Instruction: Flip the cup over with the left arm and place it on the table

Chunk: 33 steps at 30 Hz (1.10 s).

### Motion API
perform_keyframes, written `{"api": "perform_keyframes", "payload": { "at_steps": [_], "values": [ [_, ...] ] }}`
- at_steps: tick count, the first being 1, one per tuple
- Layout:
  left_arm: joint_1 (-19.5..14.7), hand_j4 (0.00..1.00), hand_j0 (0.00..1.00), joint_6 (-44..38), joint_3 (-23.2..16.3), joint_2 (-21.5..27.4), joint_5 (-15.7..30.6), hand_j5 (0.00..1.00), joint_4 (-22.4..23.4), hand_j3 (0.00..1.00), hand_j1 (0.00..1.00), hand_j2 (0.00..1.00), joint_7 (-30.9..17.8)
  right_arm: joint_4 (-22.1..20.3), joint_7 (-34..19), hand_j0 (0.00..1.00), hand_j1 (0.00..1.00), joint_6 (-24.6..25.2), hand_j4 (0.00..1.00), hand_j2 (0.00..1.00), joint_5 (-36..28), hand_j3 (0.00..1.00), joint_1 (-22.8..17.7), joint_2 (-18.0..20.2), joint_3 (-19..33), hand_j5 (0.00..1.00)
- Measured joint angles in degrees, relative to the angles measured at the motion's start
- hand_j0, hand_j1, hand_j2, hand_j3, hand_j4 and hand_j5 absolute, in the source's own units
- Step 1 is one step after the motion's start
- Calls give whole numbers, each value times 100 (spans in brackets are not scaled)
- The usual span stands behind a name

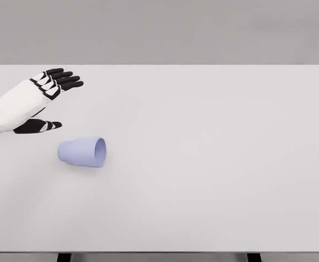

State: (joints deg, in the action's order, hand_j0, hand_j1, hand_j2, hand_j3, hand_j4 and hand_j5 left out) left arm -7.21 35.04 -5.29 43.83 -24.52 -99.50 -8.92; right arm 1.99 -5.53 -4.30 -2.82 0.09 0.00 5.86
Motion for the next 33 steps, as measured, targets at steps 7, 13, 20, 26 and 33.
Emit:
{"api": "perform_keyframes", "payload": {
  "at_steps": [7,13,20,26,33],
  "values": [
    [17,100,100,0,2,-1,-11,100,1,100,100,100,0,26,0,100,100,12,100,100,1,100,-53,0,3,100],
    [167,100,100,1,166,-42,23,100,-4,100,100,100,12,29,0,100,100,9,100,100,1,100,-53,0,4,100],
    [-308,100,100,3,469,283,2063,100,-101,100,100,100,-1885,29,0,100,100,9,100,100,0,100,-44,0,3,100],
    [-299,100,100,-400,247,373,2863,100,-183,100,100,100,-2513,29,0,100,100,11,100,100,1,100,-53,0,3,100],
    [-334,100,100,-2396,-291,315,2962,100,-216,100,100,100,-2601,29,0,100,100,11,100,100,1,100,-53,0,3,100]
  ]
}}
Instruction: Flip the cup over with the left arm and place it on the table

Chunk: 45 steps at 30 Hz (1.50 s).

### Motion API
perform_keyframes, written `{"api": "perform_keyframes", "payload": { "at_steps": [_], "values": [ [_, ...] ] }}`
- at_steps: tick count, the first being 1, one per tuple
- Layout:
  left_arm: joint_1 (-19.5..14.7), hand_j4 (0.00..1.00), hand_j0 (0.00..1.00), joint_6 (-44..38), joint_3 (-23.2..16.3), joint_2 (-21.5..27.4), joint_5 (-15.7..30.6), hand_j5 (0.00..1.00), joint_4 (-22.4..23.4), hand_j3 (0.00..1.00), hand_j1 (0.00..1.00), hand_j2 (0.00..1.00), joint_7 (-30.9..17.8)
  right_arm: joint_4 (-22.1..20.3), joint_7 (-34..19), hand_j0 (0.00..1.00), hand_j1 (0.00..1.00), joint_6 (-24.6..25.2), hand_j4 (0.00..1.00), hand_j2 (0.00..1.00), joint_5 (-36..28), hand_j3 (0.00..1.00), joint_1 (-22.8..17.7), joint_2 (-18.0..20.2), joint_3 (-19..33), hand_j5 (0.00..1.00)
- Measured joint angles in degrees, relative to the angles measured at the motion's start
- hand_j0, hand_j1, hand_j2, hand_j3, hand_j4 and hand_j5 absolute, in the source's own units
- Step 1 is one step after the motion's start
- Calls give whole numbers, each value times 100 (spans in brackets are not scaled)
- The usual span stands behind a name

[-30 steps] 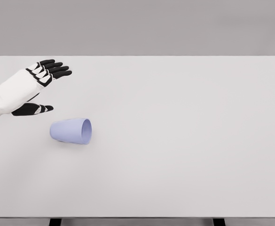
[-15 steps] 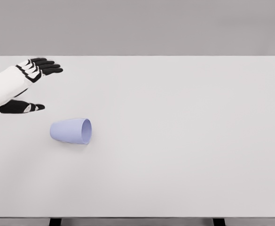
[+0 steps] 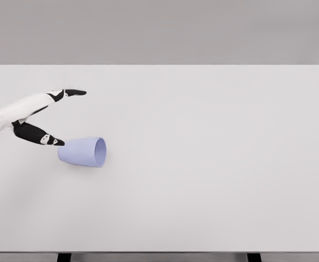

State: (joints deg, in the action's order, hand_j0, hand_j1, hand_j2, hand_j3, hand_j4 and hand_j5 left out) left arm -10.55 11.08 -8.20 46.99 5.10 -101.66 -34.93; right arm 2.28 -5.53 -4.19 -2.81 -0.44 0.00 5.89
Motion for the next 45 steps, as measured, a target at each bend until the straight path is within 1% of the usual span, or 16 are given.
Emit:
{"api": "perform_keyframes", "payload": {
  "at_steps": [3,6,7,11,15,24,36,41,45],
  "values": [
    [-18,100,100,-395,-133,94,3,100,-17,100,100,100,-6,0,0,100,100,-1,100,100,0,100,0,0,0,100],
    [-290,100,100,-988,-313,186,0,100,-34,100,100,100,-7,0,0,100,100,-2,100,100,0,100,0,0,1,100],
    [-334,100,100,-1128,-387,201,-2,100,-40,100,100,100,-8,0,0,100,100,-2,100,100,0,100,0,0,1,100],
    [-387,100,100,-1391,-606,227,-7,100,-56,100,100,100,-9,0,0,100,100,-2,100,100,0,100,0,0,0,100],
    [-413,100,100,-1414,-806,198,-11,100,-61,100,100,100,-9,0,0,100,100,-2,100,100,0,100,0,0,1,100],
    [-369,100,100,-1400,-978,185,-5,100,-63,100,100,100,-9,0,0,100,100,-1,100,100,0,100,0,0,0,100],
    [-396,100,100,-1470,-1403,113,-28,100,-60,100,100,100,-9,0,0,100,100,1,100,100,0,100,0,0,0,100],
    [-378,100,100,-1491,-1454,-141,-390,100,-55,100,100,100,-9,0,0,100,100,-1,100,100,0,100,0,0,0,100],
    [-360,100,100,-1497,-1469,-226,-522,100,-52,100,100,100,-9,0,0,100,100,-2,100,100,0,100,9,0,0,100]
  ]
}}
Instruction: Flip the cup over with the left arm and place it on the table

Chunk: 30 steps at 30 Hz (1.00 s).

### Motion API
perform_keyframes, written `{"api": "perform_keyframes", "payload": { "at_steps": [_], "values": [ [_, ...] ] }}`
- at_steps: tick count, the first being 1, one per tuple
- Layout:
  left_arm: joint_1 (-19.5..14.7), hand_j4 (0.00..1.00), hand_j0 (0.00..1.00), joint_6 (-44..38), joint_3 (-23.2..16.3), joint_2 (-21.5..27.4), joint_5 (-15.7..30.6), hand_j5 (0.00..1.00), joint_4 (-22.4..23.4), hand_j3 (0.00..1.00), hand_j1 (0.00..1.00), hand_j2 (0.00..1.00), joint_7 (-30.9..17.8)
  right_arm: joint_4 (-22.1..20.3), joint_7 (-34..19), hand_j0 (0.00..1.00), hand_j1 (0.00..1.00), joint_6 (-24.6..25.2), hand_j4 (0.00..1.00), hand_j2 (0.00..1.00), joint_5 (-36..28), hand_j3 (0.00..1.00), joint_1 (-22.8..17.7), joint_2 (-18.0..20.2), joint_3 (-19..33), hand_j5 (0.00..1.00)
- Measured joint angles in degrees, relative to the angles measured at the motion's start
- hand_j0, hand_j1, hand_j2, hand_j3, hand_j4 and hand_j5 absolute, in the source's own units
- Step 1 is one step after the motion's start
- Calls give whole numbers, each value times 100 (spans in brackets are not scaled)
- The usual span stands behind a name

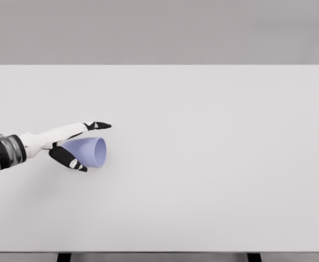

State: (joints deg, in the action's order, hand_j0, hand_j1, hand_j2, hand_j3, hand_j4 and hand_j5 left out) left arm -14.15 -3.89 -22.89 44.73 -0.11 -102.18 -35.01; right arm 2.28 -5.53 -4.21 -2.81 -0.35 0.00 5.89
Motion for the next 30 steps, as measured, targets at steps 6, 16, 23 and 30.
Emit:
{"api": "perform_keyframes", "payload": {
  "at_steps": [6,16,23,30],
  "values": [
    [9,100,100,-113,-18,-26,-124,100,6,100,100,100,0,0,0,100,100,0,100,100,0,100,-9,0,0,100],
    [9,100,100,-346,-72,-103,-479,100,7,100,100,100,0,0,0,100,100,1,100,100,0,100,-9,0,0,100],
    [26,80,80,-370,-104,-169,-768,80,7,80,80,80,0,0,0,100,100,0,100,100,0,100,-9,0,0,100],
    [9,51,51,-377,-107,-169,-939,51,12,51,51,51,-2,0,0,100,100,1,100,100,0,100,-9,0,0,100]
  ]
}}
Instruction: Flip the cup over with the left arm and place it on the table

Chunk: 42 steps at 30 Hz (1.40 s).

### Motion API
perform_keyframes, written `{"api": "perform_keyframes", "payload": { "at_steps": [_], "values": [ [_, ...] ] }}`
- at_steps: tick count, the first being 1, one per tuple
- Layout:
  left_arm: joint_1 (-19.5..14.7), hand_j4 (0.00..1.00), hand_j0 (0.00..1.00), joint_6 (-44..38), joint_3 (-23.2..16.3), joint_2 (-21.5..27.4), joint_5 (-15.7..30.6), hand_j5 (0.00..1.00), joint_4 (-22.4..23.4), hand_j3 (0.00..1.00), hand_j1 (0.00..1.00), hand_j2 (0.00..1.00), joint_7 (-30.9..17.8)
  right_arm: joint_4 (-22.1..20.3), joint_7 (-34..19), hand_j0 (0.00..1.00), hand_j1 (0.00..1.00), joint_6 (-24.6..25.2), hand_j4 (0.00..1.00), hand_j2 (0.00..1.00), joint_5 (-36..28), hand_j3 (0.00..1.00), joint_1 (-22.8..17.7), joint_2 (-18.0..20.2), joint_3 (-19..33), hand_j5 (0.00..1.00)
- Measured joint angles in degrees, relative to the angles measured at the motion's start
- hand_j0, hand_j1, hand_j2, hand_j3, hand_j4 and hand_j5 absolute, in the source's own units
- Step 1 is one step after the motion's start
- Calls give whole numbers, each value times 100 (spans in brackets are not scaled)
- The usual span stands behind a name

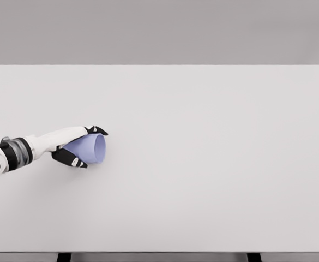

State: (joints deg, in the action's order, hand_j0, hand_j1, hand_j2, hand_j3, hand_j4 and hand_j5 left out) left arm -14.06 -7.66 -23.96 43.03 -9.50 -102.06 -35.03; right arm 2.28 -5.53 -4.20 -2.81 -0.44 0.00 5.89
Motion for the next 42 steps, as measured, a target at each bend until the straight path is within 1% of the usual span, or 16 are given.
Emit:
{"api": "perform_keyframes", "payload": {
  "at_steps": [1,5,7,8,10,12,14,17,20,24,26,30,35,37,39,42],
  "values": [
    [-9,50,50,0,5,6,-5,50,1,50,50,50,-5,0,0,100,100,0,100,100,0,100,0,0,1,100],
    [-70,49,49,-5,111,-5,7,49,12,49,49,49,-32,0,0,100,100,-1,100,100,0,100,0,0,0,100],
    [-70,50,50,13,286,-62,37,50,23,50,50,50,-34,0,0,100,100,-1,100,100,0,100,0,0,0,100],
    [-53,52,52,36,416,-103,73,52,27,52,52,52,-32,0,0,100,100,-1,100,100,0,100,0,0,0,100],
    [-44,52,52,156,686,-163,183,52,42,52,52,52,-19,0,0,100,100,-1,100,100,0,100,0,0,0,100],
    [-35,52,52,386,923,-200,303,52,110,52,52,52,-11,0,0,100,100,-1,100,100,0,100,0,0,0,100],
    [-35,52,52,790,1126,-269,450,52,292,52,52,52,-7,0,0,100,100,-1,100,100,0,100,0,0,0,100],
    [-35,51,51,1580,1342,-339,804,51,647,51,51,51,-5,0,0,100,100,0,100,100,0,100,0,0,0,100],
    [-35,51,51,2483,1463,-364,1224,51,1083,51,51,51,-3,0,0,100,100,1,100,100,0,100,0,0,0,100],
    [-53,52,52,3612,1515,-410,1873,52,1810,52,52,52,-2,0,0,100,100,1,100,100,0,100,0,0,1,100],
    [-70,52,52,3935,1524,-511,2238,52,2256,52,52,52,0,0,0,100,100,0,100,100,0,100,0,0,0,100],
    [-263,53,53,4186,1501,-856,2770,53,3060,53,53,53,0,0,0,100,100,0,100,100,0,100,0,0,0,100],
    [-272,54,54,4258,1446,-1158,3165,54,3854,54,54,54,1,0,0,100,100,0,100,100,0,100,0,0,0,100],
    [-334,55,55,4266,1437,-1312,3318,55,4192,55,55,55,1,0,0,100,100,-1,100,100,0,100,0,0,0,100],
    [-334,55,55,4269,1438,-1444,3456,55,4401,55,55,55,2,0,0,100,100,0,100,100,0,100,0,0,0,100],
    [-334,54,54,4272,1480,-1648,3660,54,4545,54,54,54,2,0,0,100,100,0,100,100,0,100,0,0,1,100]
  ]
}}
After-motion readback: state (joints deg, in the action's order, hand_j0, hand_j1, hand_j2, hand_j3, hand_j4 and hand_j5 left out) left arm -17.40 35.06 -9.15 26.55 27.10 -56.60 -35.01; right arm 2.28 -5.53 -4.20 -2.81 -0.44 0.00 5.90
